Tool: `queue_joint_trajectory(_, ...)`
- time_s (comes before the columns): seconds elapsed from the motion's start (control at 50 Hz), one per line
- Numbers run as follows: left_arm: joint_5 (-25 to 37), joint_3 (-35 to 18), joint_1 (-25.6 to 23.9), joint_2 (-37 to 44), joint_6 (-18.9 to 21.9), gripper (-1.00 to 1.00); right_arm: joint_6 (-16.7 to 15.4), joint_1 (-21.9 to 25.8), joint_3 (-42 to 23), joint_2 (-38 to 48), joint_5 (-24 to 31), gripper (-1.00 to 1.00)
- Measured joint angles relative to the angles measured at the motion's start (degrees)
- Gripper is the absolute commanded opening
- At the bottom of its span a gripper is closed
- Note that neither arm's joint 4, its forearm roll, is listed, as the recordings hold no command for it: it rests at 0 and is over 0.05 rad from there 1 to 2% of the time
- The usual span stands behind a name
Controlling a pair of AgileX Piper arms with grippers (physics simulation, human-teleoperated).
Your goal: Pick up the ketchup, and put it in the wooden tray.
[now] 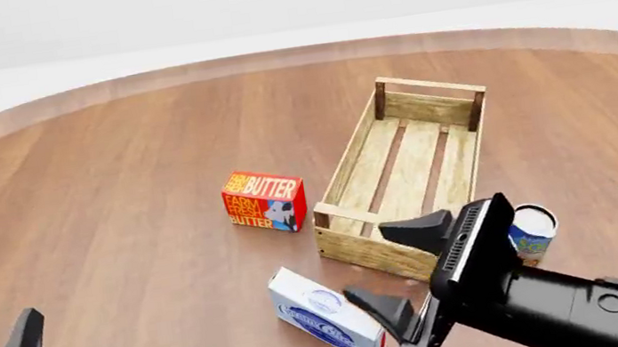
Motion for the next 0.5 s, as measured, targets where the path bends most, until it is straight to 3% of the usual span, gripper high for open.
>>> queue_joint_trajectory(0.22, 0.0, 0.0, 0.0, 0.0, 0.0, 1.0, 0.0, 8.8, -6.1, 10.4, -2.5, 1.0)
queue_joint_trajectory(0.5, 0.0, 0.0, 0.0, 0.0, 0.0, 1.0, 0.5, 16.3, -13.8, 20.7, -3.6, 1.0)
